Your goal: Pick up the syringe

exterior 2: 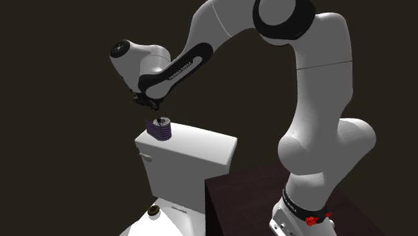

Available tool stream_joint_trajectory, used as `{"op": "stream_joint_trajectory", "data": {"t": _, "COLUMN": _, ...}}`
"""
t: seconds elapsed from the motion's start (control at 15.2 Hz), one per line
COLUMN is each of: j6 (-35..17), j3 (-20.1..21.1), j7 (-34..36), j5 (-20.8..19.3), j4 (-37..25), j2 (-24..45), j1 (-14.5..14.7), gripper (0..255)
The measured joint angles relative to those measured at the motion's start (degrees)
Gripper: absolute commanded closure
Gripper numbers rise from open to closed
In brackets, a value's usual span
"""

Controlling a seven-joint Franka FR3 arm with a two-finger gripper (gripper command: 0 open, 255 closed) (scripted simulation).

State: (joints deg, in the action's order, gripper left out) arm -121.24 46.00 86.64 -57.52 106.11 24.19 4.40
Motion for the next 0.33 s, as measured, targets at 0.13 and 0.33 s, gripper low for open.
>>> {"op": "stream_joint_trajectory", "data": {"t": 0.13, "j6": 0.51, "j3": 0.5, "j7": -1.12, "j5": 1.09, "j4": -0.31, "j2": -0.91, "j1": -0.5, "gripper": 255}}
{"op": "stream_joint_trajectory", "data": {"t": 0.33, "j6": 1.42, "j3": 1.09, "j7": -2.47, "j5": 2.37, "j4": -1.08, "j2": -1.8, "j1": -0.84, "gripper": 255}}
